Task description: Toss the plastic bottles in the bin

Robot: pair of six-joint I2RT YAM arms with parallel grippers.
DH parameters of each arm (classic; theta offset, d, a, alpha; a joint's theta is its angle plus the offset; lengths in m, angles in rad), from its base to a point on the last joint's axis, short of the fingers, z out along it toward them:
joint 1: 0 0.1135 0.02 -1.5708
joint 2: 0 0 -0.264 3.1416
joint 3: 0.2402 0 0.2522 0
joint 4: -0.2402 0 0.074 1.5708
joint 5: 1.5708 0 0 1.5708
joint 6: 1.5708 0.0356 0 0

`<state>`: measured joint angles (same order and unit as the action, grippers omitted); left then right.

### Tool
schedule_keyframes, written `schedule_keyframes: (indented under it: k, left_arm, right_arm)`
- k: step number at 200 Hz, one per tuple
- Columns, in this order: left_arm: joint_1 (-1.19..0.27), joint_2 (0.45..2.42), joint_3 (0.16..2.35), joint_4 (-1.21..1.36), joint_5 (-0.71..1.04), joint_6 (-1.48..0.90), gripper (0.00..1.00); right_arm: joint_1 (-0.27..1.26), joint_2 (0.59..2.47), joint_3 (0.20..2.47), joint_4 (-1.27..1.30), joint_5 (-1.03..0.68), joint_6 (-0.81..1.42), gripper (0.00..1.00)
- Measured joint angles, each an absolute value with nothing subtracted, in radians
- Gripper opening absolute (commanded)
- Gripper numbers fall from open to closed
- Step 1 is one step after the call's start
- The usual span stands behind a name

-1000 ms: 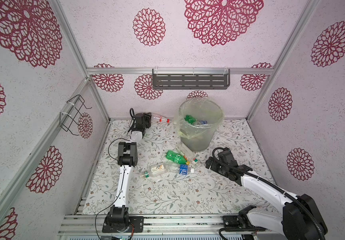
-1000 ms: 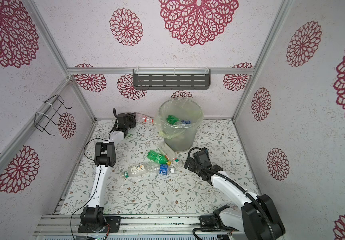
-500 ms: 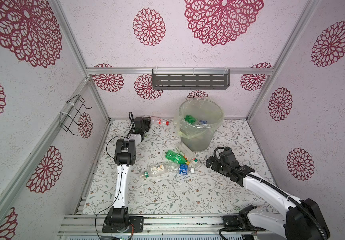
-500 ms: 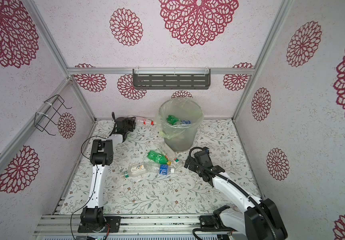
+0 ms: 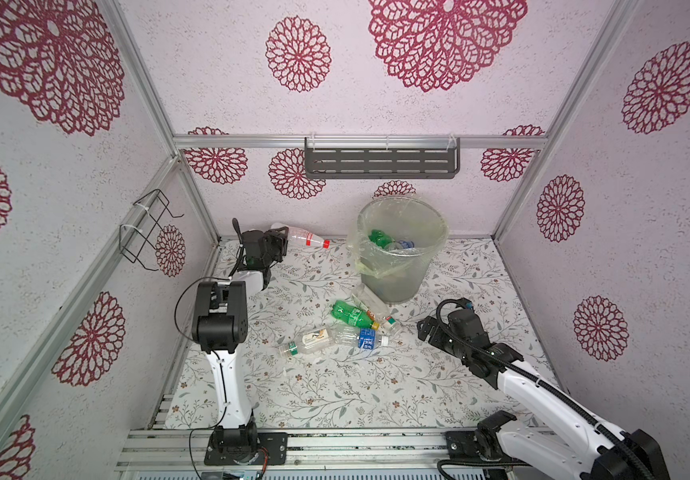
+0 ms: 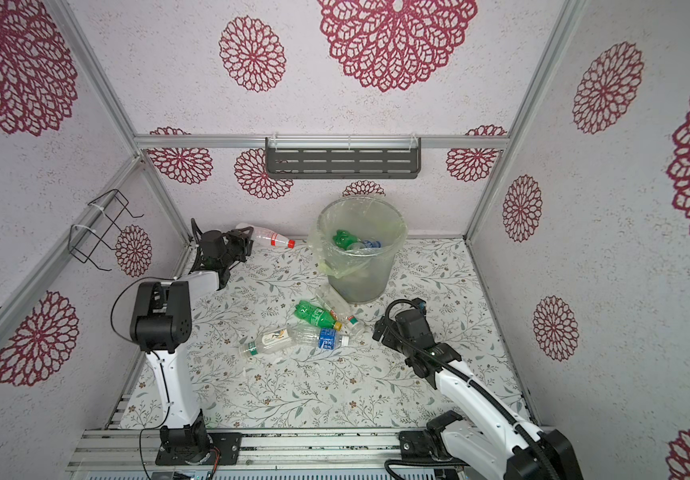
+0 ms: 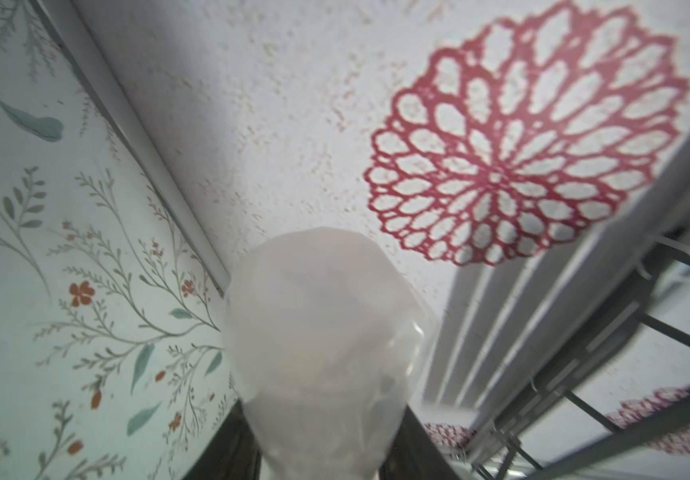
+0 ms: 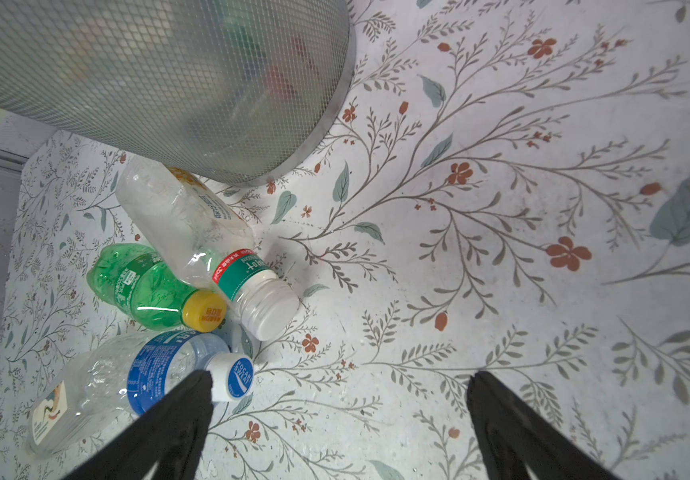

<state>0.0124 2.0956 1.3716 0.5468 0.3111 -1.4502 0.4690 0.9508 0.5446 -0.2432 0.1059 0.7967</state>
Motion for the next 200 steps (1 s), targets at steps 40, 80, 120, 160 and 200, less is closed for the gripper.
schedule_keyframes:
  k: [40,80,120,160,200]
  left_arm:
    - [0.022,1.808,1.226,0.425,0.340,-1.353,0.46]
    - [0.008,1.570,1.229,0.242,0.357,-1.259,0.47]
    - [-0.082,1.443,1.242,0.121,0.348,-1.197,0.48]
    - [-0.187,1.433,1.274,0.053,0.330,-1.195,0.46]
    - [-0.273,1.517,1.450,0.010,0.299,-1.196,0.46]
  right_arm:
    - [0.469,0.896,0.507,-0.247,0.127,0.795,0.99]
    - [0.467,0.870,0.491,-0.253,0.139,0.794,0.99]
    - [0.467,0.849,0.469,-0.257,0.154,0.794,0.99]
    - [0.465,0.822,0.463,-0.275,0.156,0.795,0.99]
    - [0.465,0.782,0.458,-0.290,0.162,0.795,0.99]
